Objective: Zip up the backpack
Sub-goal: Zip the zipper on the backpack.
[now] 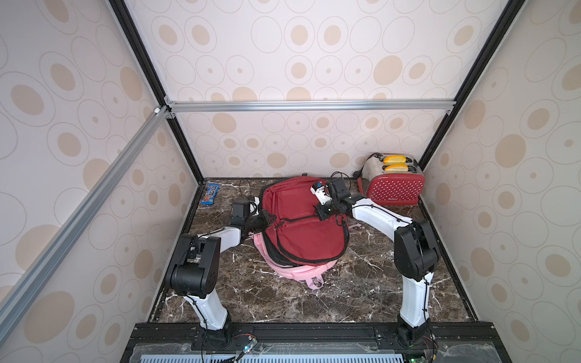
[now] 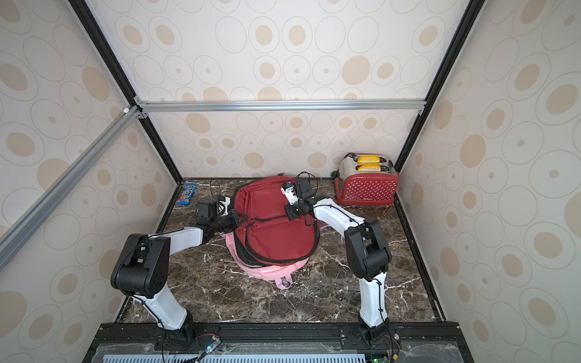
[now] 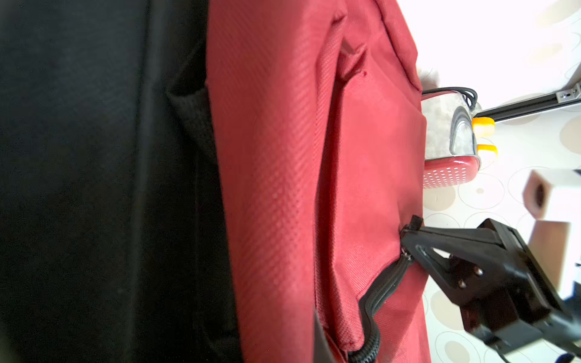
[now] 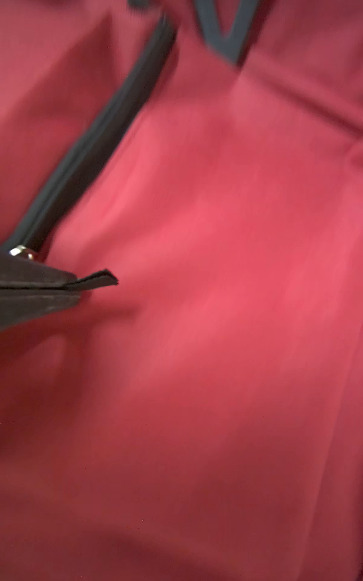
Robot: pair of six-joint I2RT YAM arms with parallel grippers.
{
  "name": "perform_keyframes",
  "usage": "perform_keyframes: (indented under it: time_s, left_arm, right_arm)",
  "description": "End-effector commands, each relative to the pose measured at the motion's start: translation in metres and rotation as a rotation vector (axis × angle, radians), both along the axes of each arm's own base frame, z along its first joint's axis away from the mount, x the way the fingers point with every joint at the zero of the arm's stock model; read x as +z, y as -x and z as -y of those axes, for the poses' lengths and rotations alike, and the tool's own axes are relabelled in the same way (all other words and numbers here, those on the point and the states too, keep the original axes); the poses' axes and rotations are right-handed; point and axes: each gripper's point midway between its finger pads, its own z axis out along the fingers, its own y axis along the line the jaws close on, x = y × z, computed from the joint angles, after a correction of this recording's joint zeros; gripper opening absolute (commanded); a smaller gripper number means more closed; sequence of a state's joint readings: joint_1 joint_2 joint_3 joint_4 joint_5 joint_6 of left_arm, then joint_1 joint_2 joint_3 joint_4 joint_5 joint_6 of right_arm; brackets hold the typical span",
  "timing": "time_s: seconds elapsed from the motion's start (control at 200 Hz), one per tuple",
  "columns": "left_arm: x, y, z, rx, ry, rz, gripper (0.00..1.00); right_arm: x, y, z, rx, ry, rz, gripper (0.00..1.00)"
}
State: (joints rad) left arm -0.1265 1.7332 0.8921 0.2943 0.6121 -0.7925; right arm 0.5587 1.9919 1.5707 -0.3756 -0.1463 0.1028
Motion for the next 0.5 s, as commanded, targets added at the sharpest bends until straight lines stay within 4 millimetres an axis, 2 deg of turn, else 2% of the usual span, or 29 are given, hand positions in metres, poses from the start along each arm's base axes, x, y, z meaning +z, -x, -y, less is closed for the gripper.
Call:
perform_keyframes:
  time_s: [0.0,0.16,0.275,0.361,0.421,0.496]
  left_arm:
    - [-0.024,-0.001,-0.045,0.153,-0.098,-0.075,0.00]
    - [-0.023,-0.001,-0.045,0.154,-0.096,-0.074,0.00]
    - [-0.022,-0.002,-0.044,0.149,-0.090,-0.069,0.00]
    - [-0.021,-0.005,-0.041,0.142,-0.071,-0.061,0.00]
    - [-0.017,-0.007,-0.038,0.137,-0.041,-0.041,0.00]
    - [-0.002,-0.012,-0.031,0.133,0.034,0.028,0.00]
  right_arm:
    - [-0.019,-0.005,0.054,-0.108,0.130,-0.038,0.00]
    - [-0.019,-0.008,0.067,-0.135,0.140,-0.039,0.00]
    - [-0.010,-0.003,0.052,-0.094,0.052,-0.059,0.00]
    - [0.010,0.002,0.038,-0.059,-0.082,-0.077,0.32]
    - [0.031,0.005,0.037,-0.059,-0.189,-0.069,0.44]
    - [0.057,0.001,0.057,-0.118,-0.286,-0.046,0.53]
